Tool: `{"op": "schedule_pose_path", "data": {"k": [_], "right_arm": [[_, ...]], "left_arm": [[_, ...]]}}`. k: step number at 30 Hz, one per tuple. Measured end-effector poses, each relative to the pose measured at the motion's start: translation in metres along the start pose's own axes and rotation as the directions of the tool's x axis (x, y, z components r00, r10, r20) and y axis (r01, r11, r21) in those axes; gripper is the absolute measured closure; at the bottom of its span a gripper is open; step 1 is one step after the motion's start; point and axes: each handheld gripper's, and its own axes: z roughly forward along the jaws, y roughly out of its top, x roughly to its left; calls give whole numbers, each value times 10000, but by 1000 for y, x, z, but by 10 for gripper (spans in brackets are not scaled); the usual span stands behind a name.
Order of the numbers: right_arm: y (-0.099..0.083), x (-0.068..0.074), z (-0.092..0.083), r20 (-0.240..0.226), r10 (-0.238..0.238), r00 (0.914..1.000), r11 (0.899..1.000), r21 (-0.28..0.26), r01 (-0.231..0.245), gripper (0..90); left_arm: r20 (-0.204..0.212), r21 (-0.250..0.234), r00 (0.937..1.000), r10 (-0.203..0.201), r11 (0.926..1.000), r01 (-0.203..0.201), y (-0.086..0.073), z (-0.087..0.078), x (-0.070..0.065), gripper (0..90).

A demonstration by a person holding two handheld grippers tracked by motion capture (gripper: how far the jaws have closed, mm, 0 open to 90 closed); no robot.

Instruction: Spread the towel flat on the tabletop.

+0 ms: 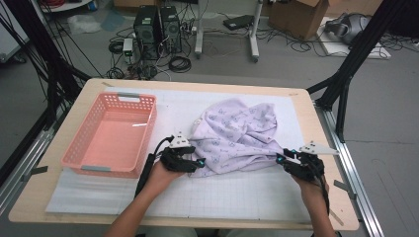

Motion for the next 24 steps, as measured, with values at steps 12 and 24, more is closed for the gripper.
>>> {"op": "schedule_pose_path", "data": {"k": [12,24], "right_arm": [[3,44,50,-1459,-1381,9796,9787,1313,1576,602],[-12,27,12,-2362,-1498,9601,9699,1537,1891,845]], "left_arm": [[-421,526,9955,845,9952,-822,0,11,-12,778],[279,-1634,9952,-937,9818,970,5,-32,10,820]]}}
